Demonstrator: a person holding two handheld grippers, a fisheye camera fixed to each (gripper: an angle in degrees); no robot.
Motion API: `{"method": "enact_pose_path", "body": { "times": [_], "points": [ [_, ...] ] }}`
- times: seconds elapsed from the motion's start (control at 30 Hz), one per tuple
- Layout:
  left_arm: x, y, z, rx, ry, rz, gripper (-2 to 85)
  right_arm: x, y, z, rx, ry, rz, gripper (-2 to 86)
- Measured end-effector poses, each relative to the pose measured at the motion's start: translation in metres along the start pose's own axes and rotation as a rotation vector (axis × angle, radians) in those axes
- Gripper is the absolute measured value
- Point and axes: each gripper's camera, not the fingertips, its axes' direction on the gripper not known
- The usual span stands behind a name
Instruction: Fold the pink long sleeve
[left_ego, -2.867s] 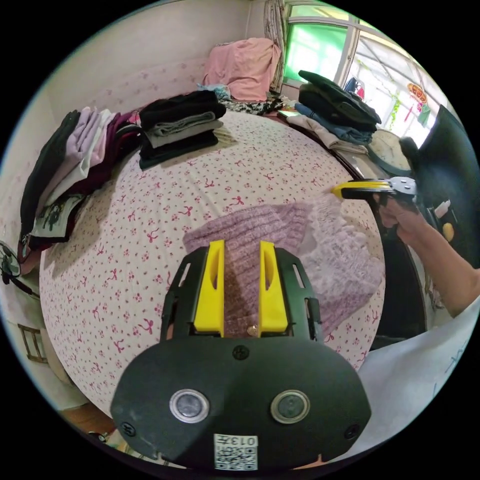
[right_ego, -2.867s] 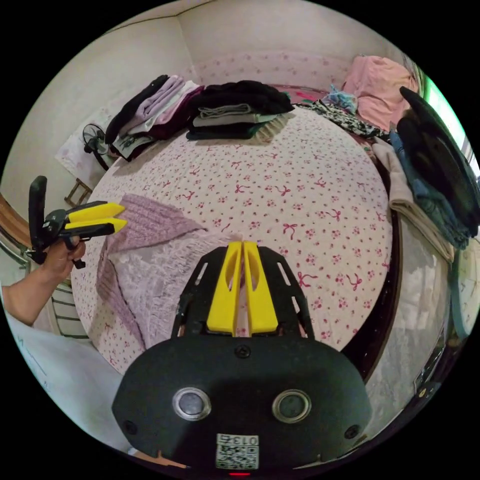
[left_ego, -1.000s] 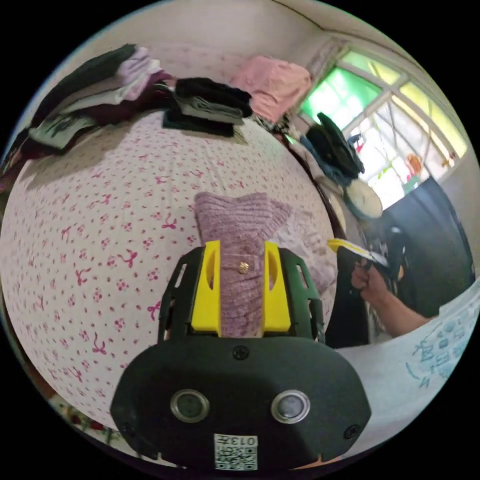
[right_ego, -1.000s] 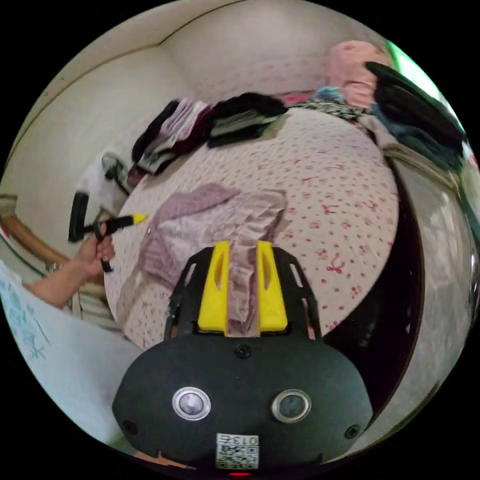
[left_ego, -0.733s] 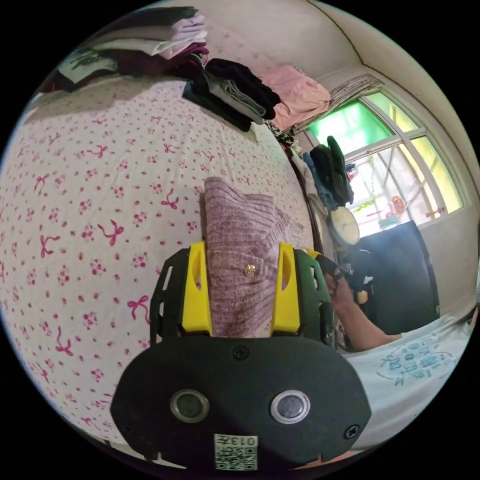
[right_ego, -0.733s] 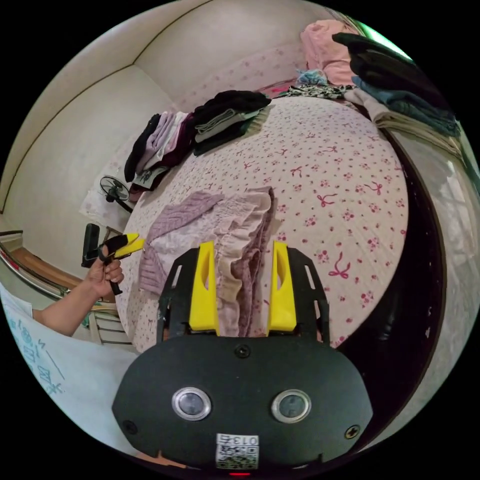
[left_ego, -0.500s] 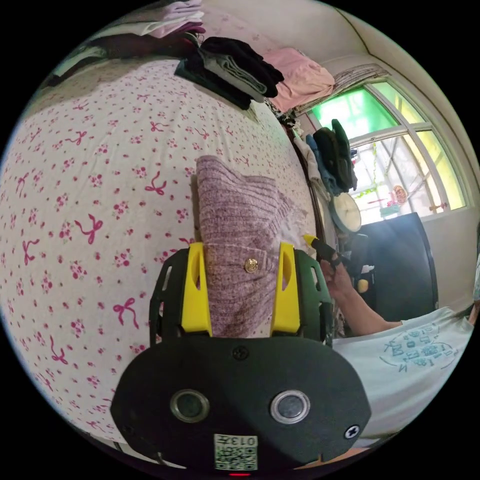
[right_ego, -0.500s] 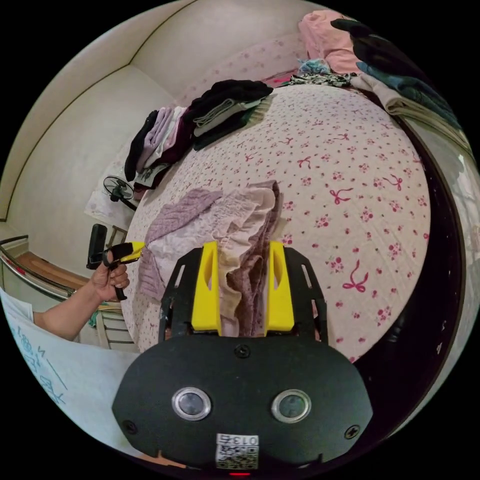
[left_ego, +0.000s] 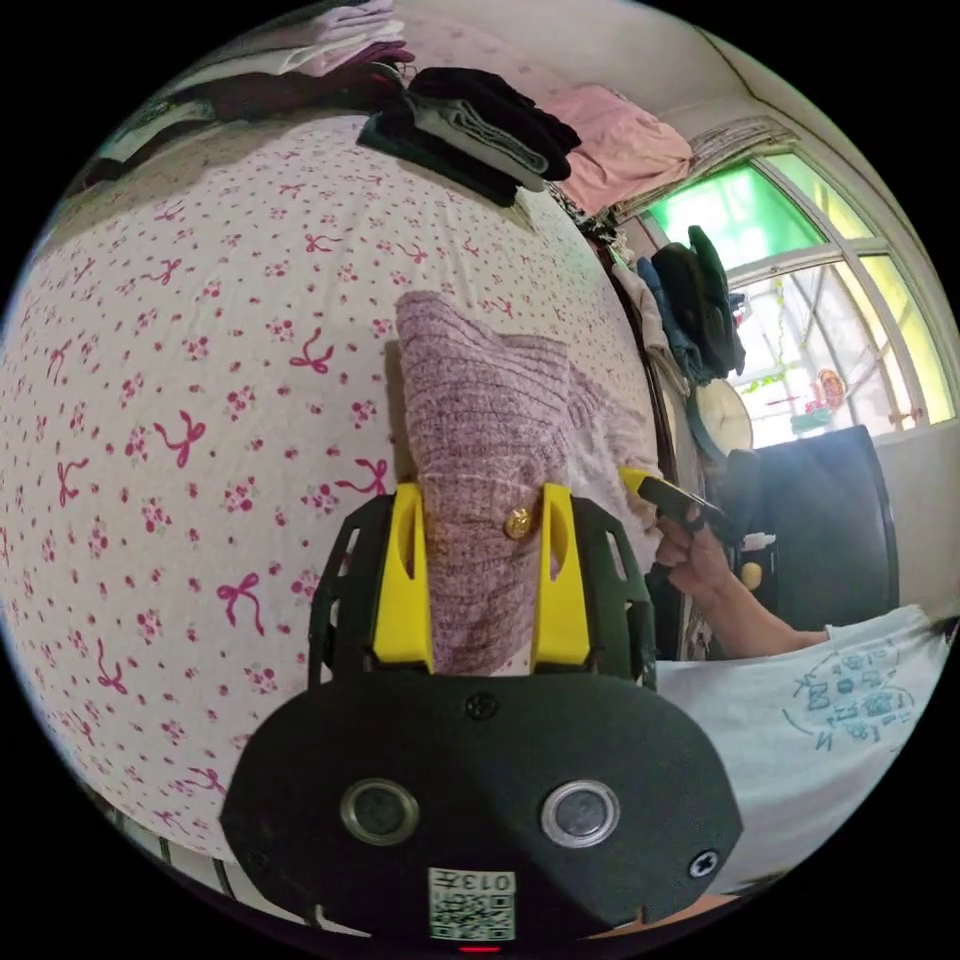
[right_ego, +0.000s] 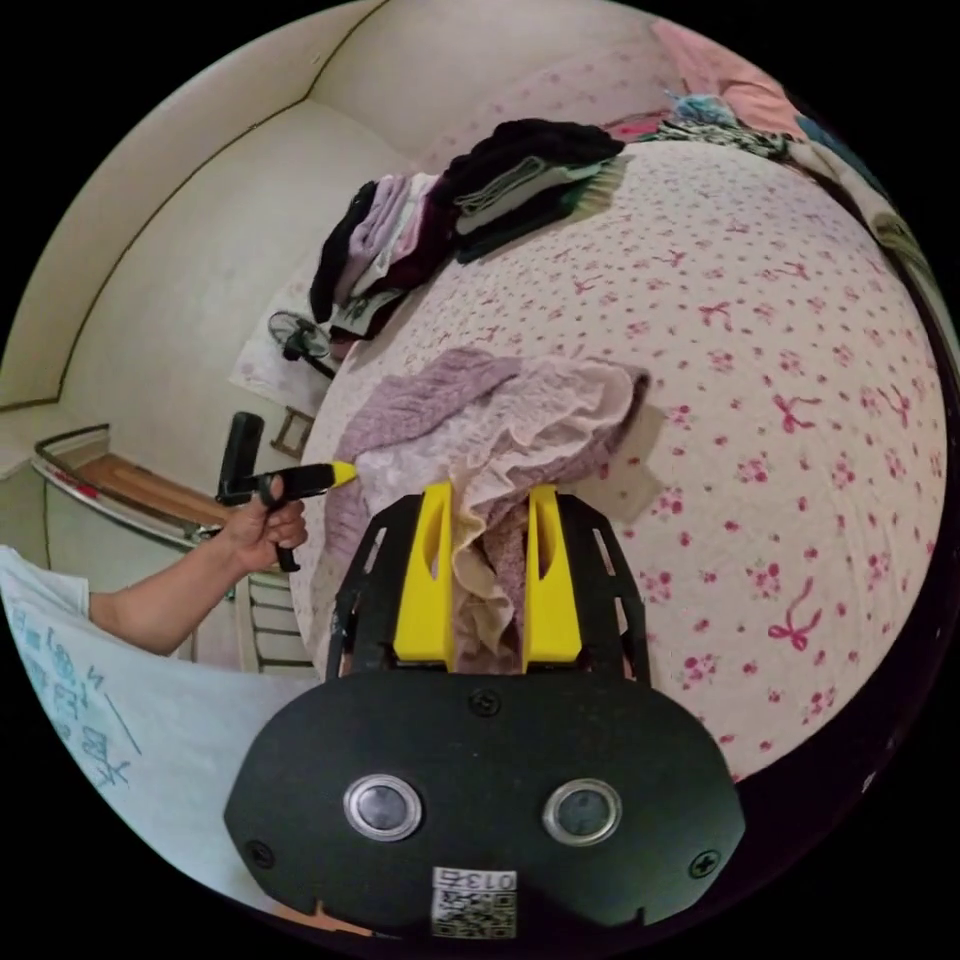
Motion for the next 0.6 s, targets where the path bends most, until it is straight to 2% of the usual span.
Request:
{"method": "enact_pose_path", "body": {
  "times": [0.13, 0.3, 0.43, 0.6],
  "points": [
    [0.037, -0.004, 0.017, -0.003, -0.142, 0.125, 13.4, -0.027, -0.004, -0.006, -0.038, 0.166, -0.098, 9.7],
    [0.037, -0.01, 0.043, 0.003, -0.024, 0.005, 10.7, -0.031, -0.006, -0.024, -0.032, 0.132, -0.03, 7.8],
    [0.082, -0.008, 0.052, 0.049, -0.112, 0.145, 9.5, -0.069, -0.011, -0.048, -0.035, 0.261, -0.113, 6.3],
    [0.129, -0.017, 0.057, 0.149, 0.006, 0.237, 9.4, -0.117, -0.01, -0.105, 0.072, 0.365, -0.224, 5.9]
  ]
}}
